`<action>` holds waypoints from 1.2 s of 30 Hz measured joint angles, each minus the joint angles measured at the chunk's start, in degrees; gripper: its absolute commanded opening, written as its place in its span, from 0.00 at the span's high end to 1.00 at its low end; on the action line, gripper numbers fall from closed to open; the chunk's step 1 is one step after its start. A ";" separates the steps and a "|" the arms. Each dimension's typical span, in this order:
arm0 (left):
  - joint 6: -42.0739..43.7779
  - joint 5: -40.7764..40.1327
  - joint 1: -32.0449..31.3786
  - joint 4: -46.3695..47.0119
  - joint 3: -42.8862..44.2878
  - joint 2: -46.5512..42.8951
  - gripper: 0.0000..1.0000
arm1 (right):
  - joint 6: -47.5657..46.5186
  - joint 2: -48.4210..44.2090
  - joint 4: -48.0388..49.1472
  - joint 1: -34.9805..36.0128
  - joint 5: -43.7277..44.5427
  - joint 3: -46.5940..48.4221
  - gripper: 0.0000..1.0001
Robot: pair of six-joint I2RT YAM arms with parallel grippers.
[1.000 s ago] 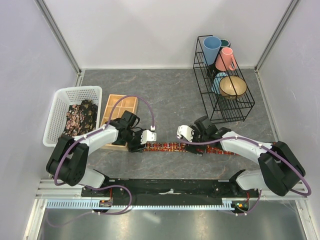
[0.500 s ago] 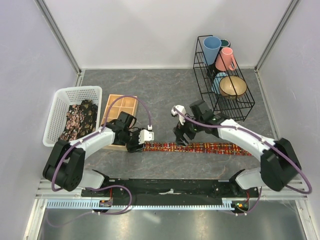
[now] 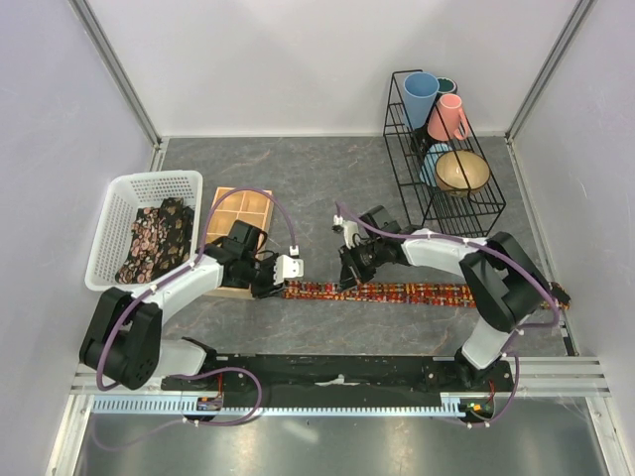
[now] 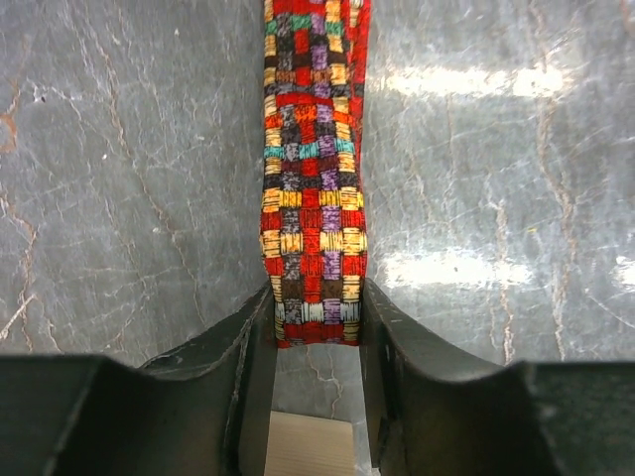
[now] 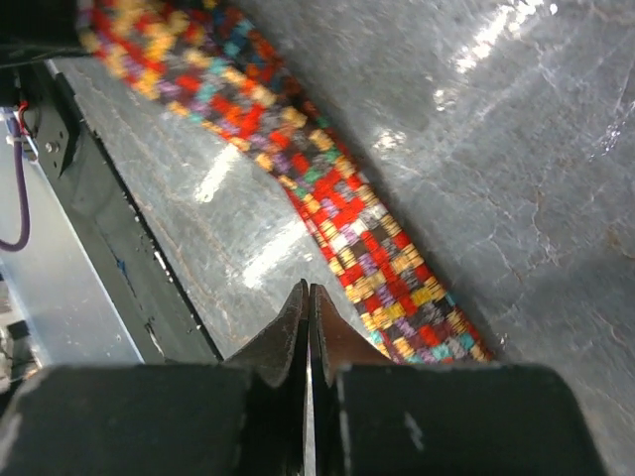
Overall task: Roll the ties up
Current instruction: Roll the tie at the center of the board.
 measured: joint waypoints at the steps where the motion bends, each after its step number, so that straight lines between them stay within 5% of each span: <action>1: -0.02 0.39 -0.07 -0.11 0.00 -0.24 0.58 | 0.59 1.05 0.44 0.00 -0.07 0.00 0.97; 14: -6.56 2.60 -6.67 3.48 3.63 -0.22 0.56 | 4.31 7.04 2.54 -0.17 -0.66 0.11 0.94; 26: -10.38 1.05 -12.68 11.50 4.74 7.52 0.56 | 9.18 -0.17 7.82 -3.08 -6.34 -2.56 0.46; 36: -10.60 -0.61 -14.84 12.96 7.08 10.12 0.56 | 16.81 2.27 16.92 -3.32 -10.62 -3.32 0.47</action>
